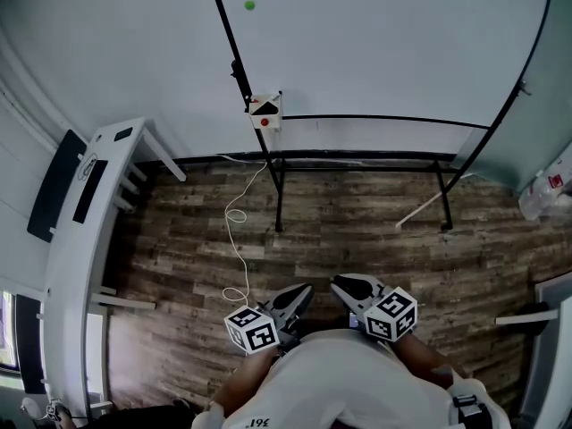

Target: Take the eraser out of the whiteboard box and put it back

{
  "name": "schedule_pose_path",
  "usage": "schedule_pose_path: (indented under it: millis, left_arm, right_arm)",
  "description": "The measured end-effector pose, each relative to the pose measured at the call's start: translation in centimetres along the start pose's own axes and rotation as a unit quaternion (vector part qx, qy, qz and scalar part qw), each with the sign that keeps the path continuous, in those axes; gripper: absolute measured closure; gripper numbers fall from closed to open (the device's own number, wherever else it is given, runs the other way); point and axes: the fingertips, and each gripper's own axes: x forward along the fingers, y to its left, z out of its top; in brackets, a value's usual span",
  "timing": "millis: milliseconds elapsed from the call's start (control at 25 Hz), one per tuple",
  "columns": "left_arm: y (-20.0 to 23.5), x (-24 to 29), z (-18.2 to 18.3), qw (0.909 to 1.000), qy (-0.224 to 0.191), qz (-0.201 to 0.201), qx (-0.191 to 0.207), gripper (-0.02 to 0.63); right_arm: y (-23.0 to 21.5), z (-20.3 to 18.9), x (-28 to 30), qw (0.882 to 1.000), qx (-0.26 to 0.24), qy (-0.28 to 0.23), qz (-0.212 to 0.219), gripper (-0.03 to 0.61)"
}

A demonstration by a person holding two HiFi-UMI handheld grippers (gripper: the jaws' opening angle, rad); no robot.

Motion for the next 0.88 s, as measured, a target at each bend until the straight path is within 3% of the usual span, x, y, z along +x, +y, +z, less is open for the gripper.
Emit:
schedule_pose_path:
  millis: [720, 880]
  left_arm:
    - [0.6, 3.5, 0.2, 0.999, -0.022, 0.037, 0.013, 0.604]
    - [0.6, 4.8, 0.6, 0.998, -0.034, 0.047, 0.025, 0.539]
  right_arm:
    - [-4.0, -0.5, -2.2, 1.0, 0.009, 0.012, -0.005, 0.491]
    - [-5.3, -0.4, -2.9, 1.0, 0.007, 0.012, -0.001, 0.491]
